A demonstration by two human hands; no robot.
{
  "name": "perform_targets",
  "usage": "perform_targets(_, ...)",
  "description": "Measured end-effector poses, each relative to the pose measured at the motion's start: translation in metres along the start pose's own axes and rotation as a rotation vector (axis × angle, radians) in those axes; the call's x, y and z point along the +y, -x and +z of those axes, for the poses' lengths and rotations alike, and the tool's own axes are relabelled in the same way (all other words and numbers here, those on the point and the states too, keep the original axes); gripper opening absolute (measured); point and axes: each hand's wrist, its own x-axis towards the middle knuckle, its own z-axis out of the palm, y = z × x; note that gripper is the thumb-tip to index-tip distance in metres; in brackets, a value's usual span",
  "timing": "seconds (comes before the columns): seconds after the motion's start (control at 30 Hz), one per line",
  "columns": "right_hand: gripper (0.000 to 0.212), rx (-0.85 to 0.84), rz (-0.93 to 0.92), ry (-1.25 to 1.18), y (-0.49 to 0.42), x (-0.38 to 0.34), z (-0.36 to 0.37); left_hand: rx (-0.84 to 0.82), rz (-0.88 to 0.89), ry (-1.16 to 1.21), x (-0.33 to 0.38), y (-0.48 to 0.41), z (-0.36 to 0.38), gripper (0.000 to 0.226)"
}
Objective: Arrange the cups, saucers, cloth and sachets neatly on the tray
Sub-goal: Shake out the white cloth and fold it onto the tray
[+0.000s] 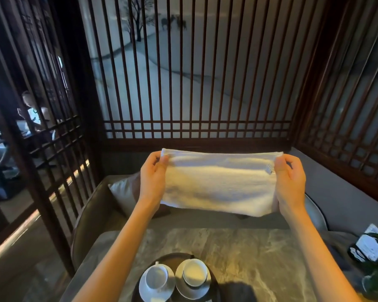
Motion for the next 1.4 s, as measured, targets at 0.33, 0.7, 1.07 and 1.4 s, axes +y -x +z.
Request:
perform_targets(0.33,0.011,-0.031,-0.094,-0.022,0.000,-0.005,-0.003,-0.008,0.035,0.018,0.007,0.003,-0.005,0.012)
perform_targets(0.7,0.031,-0.031,-0.099,0.277,0.002,0.005,0.006,0.104,-0.063,-0.234,-0.012,0.006,0.008,0.008)
perform_targets(1.07,0.025,0.011,0.192,0.438,0.033,0.029,0.032,0.113,-0.166,-0.357,-0.034,0.039,0.035,0.020)
perform_targets(1.4,0.018,-0.364,0.075,0.297,0.112,-0.006,0.064,-0.216,-0.067,-0.142,-0.013,0.101,0.050,0.009)
